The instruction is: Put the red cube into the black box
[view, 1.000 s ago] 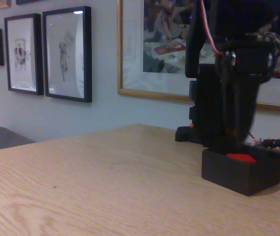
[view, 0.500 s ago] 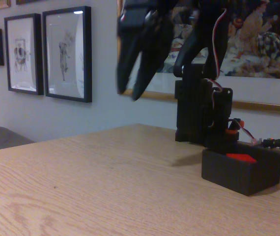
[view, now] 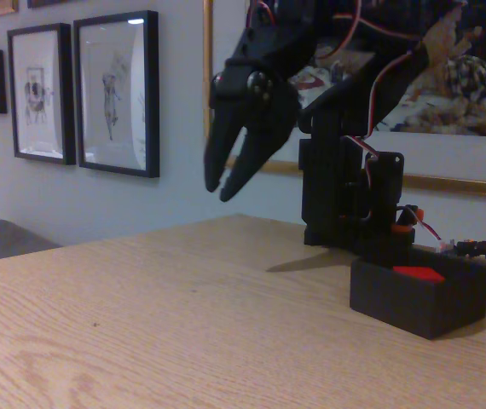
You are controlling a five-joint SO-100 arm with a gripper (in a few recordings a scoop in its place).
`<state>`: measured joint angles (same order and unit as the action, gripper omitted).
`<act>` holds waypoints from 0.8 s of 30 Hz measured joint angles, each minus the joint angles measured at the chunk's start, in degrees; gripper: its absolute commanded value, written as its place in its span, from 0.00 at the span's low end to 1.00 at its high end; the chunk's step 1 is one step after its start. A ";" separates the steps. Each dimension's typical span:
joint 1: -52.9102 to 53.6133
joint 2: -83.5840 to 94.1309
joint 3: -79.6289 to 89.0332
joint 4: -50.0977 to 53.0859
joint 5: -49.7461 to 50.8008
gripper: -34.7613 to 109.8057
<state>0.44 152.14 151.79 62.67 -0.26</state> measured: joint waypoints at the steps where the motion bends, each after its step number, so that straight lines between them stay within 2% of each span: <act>1: -0.26 1.05 0.79 -0.18 0.00 0.26; 24: 0.44 7.56 9.05 -4.04 0.00 0.23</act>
<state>0.88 159.70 160.84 58.62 -0.26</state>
